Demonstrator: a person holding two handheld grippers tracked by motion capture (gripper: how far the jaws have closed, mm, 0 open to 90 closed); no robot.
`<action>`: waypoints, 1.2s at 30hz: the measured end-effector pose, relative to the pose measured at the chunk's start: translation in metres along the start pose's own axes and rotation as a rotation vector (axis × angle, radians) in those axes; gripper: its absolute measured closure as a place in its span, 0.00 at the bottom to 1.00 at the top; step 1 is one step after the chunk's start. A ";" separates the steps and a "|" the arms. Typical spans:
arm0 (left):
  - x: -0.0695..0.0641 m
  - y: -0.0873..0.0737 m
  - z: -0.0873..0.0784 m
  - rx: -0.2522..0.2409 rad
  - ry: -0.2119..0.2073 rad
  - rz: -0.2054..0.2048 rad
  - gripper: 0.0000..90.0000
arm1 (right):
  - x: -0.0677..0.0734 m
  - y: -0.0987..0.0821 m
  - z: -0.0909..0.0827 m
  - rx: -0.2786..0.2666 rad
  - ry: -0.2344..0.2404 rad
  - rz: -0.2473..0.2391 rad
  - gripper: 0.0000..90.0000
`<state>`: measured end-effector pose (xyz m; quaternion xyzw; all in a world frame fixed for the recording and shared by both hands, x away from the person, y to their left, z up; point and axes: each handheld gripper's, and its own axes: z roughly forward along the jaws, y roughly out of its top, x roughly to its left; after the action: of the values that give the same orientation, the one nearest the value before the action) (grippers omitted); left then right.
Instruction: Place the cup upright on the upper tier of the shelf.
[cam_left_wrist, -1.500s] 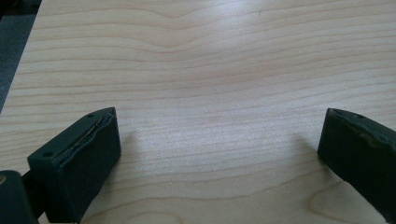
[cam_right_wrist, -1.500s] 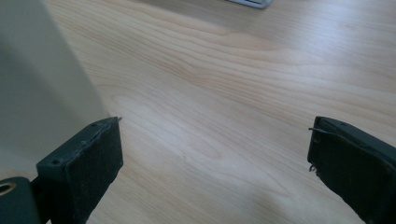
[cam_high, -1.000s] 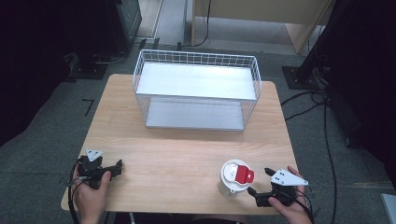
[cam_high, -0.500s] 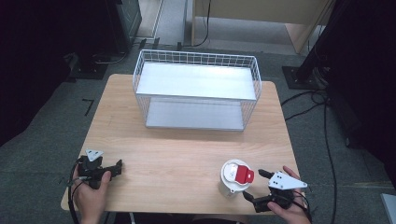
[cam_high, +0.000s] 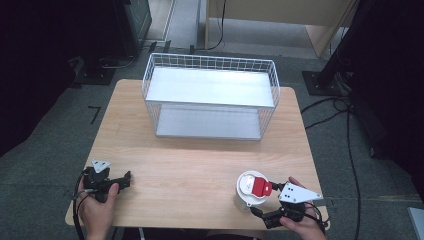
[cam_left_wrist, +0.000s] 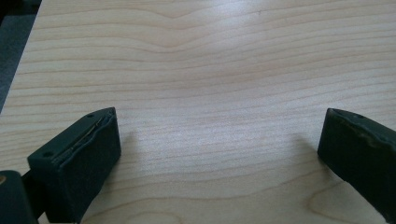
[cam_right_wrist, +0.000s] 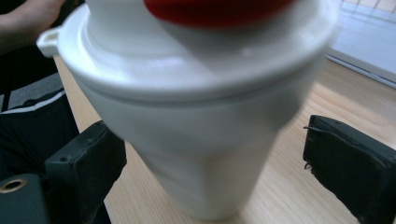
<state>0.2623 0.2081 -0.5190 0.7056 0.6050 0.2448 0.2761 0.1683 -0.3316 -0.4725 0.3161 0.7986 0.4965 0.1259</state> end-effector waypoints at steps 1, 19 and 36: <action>0.000 0.000 0.000 0.000 0.000 0.000 0.00 | 0.001 0.001 0.002 -0.009 0.003 -0.004 0.08; 0.000 0.000 0.000 0.000 0.000 0.000 0.00 | 0.000 0.000 0.021 -0.064 0.048 0.020 0.07; 0.000 0.000 0.000 0.001 0.000 0.000 0.00 | 0.004 -0.002 0.024 -0.112 0.003 0.022 0.10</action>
<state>0.2623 0.2081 -0.5189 0.7056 0.6052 0.2445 0.2758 0.1770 -0.3127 -0.4858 0.3165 0.7661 0.5424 0.1366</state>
